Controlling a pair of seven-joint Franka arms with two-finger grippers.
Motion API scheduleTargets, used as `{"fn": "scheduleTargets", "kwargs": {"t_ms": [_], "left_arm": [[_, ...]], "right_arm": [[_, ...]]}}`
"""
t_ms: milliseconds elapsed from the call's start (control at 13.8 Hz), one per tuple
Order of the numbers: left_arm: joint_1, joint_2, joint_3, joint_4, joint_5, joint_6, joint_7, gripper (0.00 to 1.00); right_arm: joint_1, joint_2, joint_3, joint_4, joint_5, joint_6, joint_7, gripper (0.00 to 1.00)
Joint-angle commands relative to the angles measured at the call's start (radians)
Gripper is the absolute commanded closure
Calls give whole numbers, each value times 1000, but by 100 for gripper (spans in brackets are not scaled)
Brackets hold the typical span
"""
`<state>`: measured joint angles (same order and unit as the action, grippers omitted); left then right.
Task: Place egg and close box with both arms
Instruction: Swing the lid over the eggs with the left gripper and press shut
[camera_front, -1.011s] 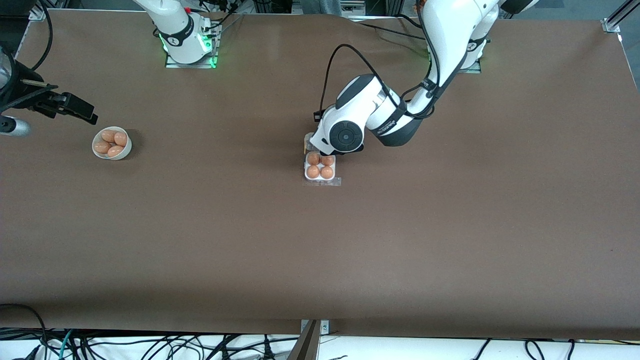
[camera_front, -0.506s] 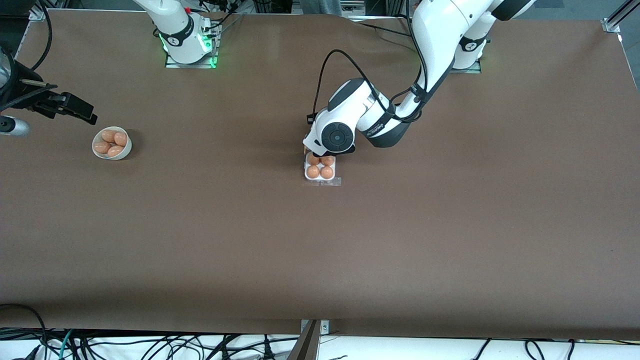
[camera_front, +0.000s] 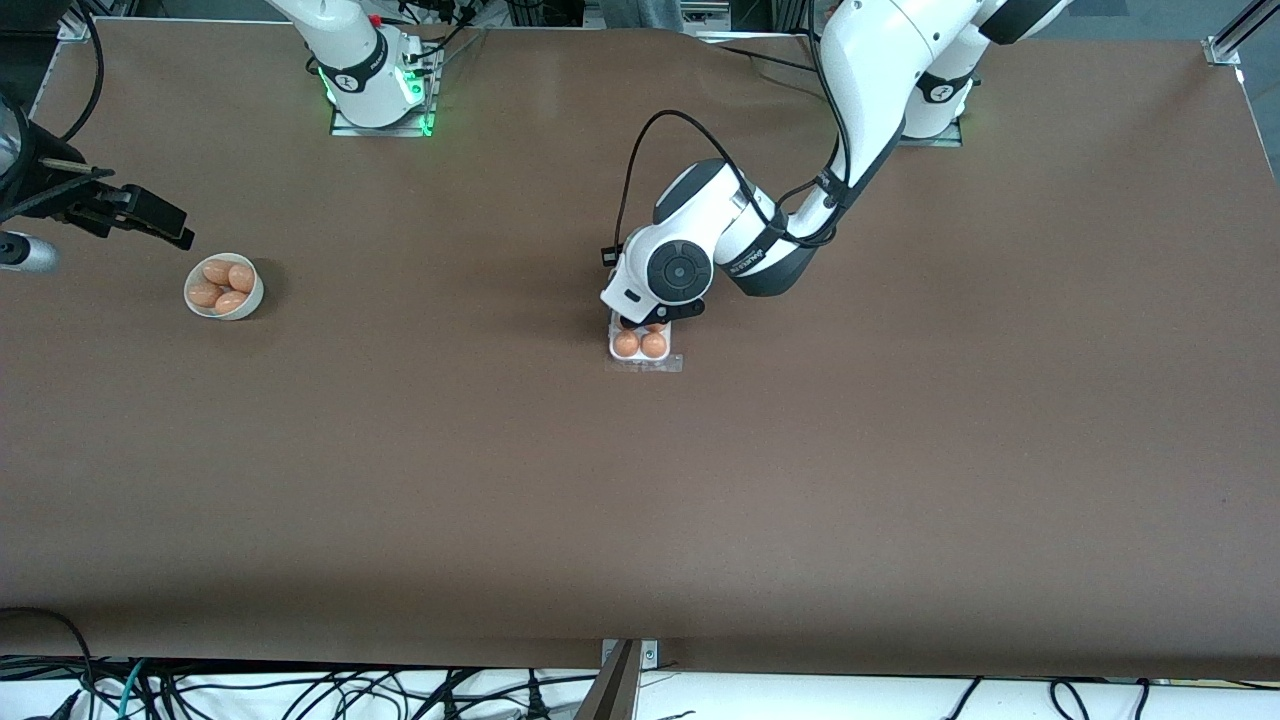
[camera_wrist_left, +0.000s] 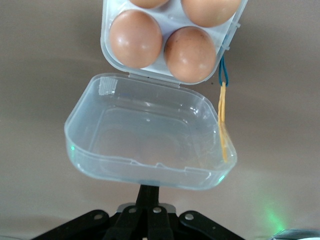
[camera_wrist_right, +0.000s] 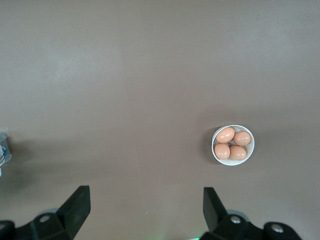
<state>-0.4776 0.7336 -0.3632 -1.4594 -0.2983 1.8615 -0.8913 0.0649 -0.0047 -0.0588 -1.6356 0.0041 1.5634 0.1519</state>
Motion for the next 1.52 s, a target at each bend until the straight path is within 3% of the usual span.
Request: {"fn": "scheduleTargets", "kwargs": {"t_ms": [0, 650, 939, 1156, 1228, 1445], "left_arm": [[-16, 12, 13, 30, 33, -2, -15, 100], [-15, 12, 49, 66, 82, 8, -15, 100], [-9, 12, 66, 70, 131, 80, -15, 100], [2, 6, 89, 120, 131, 73, -15, 98], [8, 1, 93, 129, 133, 70, -15, 91], [17, -49, 182, 164, 145, -17, 3, 33]], "right_arm": [[-10, -1, 5, 8, -6, 1, -14, 0], [-10, -1, 5, 8, -3, 3, -15, 0], [-10, -1, 5, 8, -3, 1, -15, 0], [-10, 0, 5, 8, -3, 3, -15, 0], [-10, 0, 5, 8, -3, 3, -15, 0], [-10, 0, 5, 8, -3, 3, -15, 0]]}}
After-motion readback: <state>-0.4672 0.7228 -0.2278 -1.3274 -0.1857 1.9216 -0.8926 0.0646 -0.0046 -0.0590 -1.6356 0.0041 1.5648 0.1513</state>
